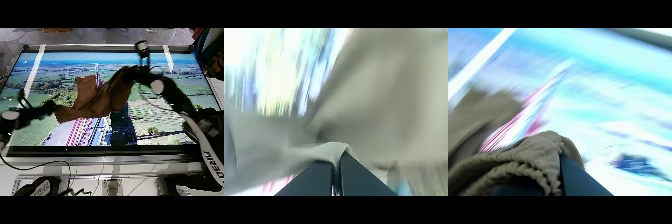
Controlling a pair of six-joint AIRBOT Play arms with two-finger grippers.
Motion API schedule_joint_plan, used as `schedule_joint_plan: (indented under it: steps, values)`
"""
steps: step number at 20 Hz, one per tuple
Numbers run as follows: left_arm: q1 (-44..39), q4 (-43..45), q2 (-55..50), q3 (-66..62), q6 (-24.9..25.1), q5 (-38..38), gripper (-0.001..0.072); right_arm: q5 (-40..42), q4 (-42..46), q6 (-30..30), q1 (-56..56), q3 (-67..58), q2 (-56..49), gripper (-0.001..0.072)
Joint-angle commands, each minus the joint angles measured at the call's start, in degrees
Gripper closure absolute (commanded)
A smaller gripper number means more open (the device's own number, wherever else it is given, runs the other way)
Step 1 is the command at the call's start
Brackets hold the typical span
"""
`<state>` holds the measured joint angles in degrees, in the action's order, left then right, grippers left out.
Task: Fold the clothes and pants, and hang the long-sleeved shirts on hangers.
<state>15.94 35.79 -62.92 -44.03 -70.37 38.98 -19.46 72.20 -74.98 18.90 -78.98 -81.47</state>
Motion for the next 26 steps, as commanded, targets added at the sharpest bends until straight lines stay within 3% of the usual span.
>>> schedule_joint_plan:
  steps: [1,4,7,10,13,16,23,26]
  values:
    - [5.25,-0.28,-0.76,-16.59,-1.88,-6.27,0.0697,2.01,0.0,-12.44,-12.72,-0.07,4.04,0.0676]
    - [11.1,0.72,-2.27,-29.05,-3.41,-8.09,0.0698,-5.09,-0.09,-19.32,-27.41,-0.07,7.39,0.0676]
    - [15.63,7.85,-3.1,-34.42,-9.81,-7.15,0.0698,-22.49,-0.17,-23.58,-40.59,-0.04,8.48,0.0676]
    - [16.24,22.25,-4.96,-34.4,-15.91,3.06,0.0697,-43.63,0.22,-22.8,-48.48,-0.04,6.54,0.0676]
    - [15.23,30.25,-9.68,-34.4,-15.78,17.14,0.0695,-56.61,0.02,-15.74,-49.79,0.2,4.55,0.0676]
    - [15.23,30.42,-13.35,-34.38,-15.76,23.12,0.0694,-59.91,-0.09,-9.38,-47.34,1.6,4.28,0.0676]
    - [15.23,30.23,-13.77,-34.45,-15.67,20.46,0.0694,-54.82,-1.46,-8.68,-41.7,3.45,4.28,0.0677]
    - [15.3,33.64,-13.77,-34.45,-9.27,23.41,0.0695,-55.49,-0.94,-8.02,-40.96,3.82,4.52,0.0677]
